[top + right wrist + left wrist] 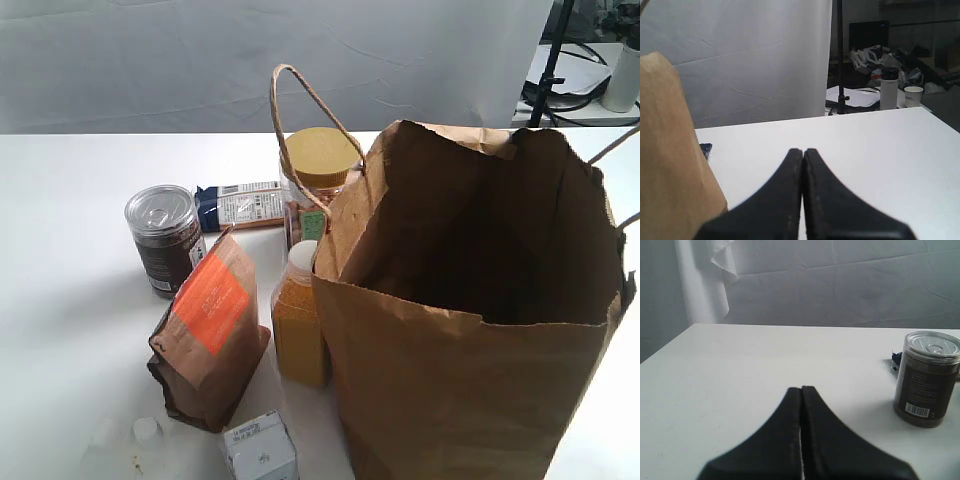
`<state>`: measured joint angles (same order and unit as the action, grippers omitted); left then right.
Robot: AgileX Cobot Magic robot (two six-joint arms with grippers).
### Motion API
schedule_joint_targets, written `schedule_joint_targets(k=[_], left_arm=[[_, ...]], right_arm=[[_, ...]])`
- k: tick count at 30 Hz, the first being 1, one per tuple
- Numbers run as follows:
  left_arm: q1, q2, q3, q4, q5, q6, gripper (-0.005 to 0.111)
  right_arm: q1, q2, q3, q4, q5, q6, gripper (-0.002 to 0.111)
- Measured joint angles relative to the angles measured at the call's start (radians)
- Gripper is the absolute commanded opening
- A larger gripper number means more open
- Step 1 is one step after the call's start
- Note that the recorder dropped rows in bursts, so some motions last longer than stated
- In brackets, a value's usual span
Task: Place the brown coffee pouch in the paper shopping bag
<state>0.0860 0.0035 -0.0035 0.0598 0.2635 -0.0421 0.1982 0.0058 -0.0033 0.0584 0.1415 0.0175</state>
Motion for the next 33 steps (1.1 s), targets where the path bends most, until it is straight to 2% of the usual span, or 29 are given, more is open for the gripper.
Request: schedule_joint_targets(k=[11,18,26,33], left_arm=[[0.0,0.0,0.0,0.0,0.0,0.0,0.0],[0.0,0.0,0.0,0.0,0.0,0.0,0.0],[0.0,0.0,0.0,0.0,0.0,0.0,0.0],[0.0,0.0,0.0,0.0,0.0,0.0,0.0]], right_arm=[[0.0,0.0,0.0,0.002,0.0,0.002,0.0],[0.013,0.0,-0.014,0.222,-0.097,0.067,0.0],[0.154,0.087,-0.334,0.317,0.07,-0.095,0.0],[0.173,0.354,-0.562,0.458,0.254,-0.309,0.0]])
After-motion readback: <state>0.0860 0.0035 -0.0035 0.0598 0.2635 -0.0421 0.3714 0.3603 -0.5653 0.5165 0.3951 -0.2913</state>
